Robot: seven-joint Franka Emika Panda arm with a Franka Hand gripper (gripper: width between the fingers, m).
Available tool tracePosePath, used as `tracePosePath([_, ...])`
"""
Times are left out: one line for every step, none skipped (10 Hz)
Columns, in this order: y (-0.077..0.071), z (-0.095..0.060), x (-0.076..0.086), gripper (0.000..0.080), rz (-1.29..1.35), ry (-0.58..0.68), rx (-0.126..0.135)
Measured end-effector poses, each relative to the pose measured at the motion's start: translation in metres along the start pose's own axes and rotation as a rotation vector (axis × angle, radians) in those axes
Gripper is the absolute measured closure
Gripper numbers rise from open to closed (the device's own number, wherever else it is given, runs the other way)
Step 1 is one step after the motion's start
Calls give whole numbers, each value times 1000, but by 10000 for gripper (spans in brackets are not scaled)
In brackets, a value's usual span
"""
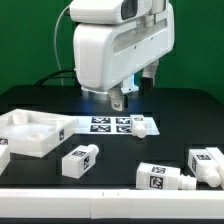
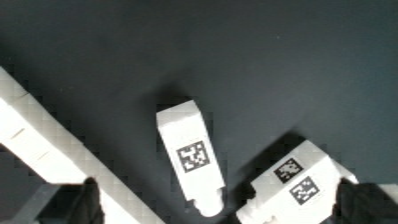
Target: Assemble square table
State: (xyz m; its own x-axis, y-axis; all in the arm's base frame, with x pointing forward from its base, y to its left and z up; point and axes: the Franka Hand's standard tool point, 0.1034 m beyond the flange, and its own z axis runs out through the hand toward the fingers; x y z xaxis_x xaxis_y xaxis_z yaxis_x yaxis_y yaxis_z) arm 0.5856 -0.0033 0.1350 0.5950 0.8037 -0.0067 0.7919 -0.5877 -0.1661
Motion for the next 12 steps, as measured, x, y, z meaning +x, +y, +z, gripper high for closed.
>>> tracePosePath([0,0,0,150,0,0,0])
tracePosePath([0,0,0,150,0,0,0])
tracePosePath([0,0,0,150,0,0,0])
tracePosePath([0,0,0,150,0,0,0])
tracePosePath([2,0,3,150,-13,2,-22])
tracePosePath([3,1,15,150,-47,11,-93])
tracePosePath([-2,6,31,150,-82,15,-152])
tracePosePath([-7,15,41,150,-98,27,-189])
tracePosePath([-7,24,41,150,-113,47,-205])
tracePosePath([-4,31,32,150,-100,67,-207])
tracePosePath([-3,31,30,150,-93,65,-204])
tracePosePath([-3,32,30,150,-94,64,-203])
